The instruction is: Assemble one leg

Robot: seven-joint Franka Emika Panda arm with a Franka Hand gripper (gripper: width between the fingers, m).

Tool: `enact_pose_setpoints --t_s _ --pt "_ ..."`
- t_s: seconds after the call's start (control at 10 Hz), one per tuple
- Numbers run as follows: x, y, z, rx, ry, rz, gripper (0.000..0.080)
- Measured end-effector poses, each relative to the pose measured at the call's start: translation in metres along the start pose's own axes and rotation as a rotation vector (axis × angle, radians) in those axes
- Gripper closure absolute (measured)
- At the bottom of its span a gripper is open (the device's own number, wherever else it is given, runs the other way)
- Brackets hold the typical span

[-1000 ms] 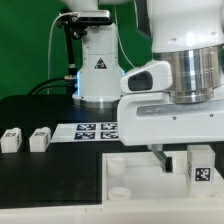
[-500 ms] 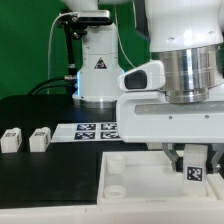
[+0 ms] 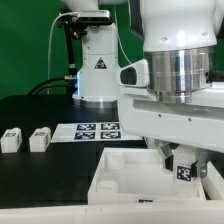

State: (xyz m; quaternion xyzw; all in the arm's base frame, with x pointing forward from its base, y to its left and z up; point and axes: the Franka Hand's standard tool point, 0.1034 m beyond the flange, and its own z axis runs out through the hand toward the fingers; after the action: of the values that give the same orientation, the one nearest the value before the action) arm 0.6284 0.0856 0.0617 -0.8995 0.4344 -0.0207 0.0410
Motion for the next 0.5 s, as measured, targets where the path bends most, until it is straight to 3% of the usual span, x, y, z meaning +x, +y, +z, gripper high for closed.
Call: enact_pose_setpoints --t_s 0.5 --pt "0.0014 0.0019 -0.0006 -0.003 0.000 -0.020 0.0488"
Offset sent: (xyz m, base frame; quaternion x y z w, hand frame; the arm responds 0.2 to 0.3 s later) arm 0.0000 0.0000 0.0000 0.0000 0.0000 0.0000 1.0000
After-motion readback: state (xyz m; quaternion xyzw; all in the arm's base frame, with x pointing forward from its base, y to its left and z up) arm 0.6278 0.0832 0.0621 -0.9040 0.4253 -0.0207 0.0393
